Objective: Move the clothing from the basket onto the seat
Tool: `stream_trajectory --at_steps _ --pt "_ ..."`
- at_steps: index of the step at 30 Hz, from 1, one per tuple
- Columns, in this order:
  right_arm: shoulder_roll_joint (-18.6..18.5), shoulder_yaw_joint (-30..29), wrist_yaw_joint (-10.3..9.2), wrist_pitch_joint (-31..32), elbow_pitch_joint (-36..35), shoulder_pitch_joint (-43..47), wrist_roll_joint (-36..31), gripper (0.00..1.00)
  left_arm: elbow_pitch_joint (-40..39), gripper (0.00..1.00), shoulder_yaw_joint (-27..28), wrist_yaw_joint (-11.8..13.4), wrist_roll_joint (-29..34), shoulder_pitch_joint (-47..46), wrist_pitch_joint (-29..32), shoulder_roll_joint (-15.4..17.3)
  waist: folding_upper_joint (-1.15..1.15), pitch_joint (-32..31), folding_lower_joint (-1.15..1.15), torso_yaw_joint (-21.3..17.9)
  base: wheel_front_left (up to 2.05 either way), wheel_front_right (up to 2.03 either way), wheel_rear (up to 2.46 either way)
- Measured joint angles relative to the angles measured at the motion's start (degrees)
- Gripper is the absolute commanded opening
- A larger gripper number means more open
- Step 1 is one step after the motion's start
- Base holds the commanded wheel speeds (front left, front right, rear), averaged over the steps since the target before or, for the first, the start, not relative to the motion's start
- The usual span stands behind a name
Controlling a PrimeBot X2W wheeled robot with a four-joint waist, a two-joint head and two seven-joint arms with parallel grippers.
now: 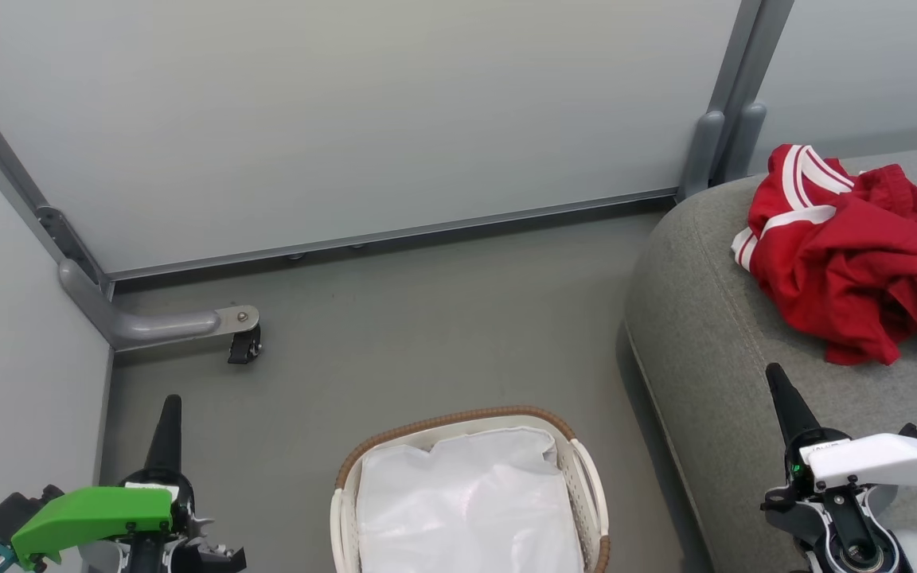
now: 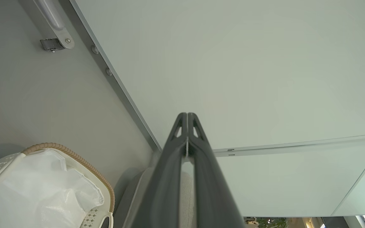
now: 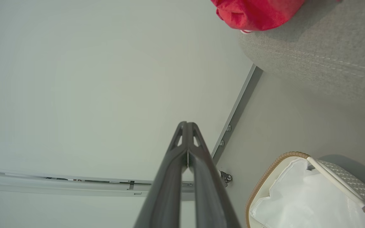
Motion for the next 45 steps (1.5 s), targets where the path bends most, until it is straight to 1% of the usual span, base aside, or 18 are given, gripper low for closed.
stream_trajectory --at_steps 34,45 --pt "-0.1 -1.8 -0.02 3.8 -1.9 0.1 14.8 0.00 -1.3 0.00 1.5 0.0 -12.2 -1.8 3.8 0.0 0.00 0.1 0.00 0.1 0.00 0.00 0.00" --pt "-0.1 -1.8 -0.02 3.8 -2.0 0.1 14.8 0.00 -1.3 0.00 1.6 0.0 -12.2 -1.8 3.8 0.1 0.00 0.1 0.00 0.1 0.00 0.00 0.00"
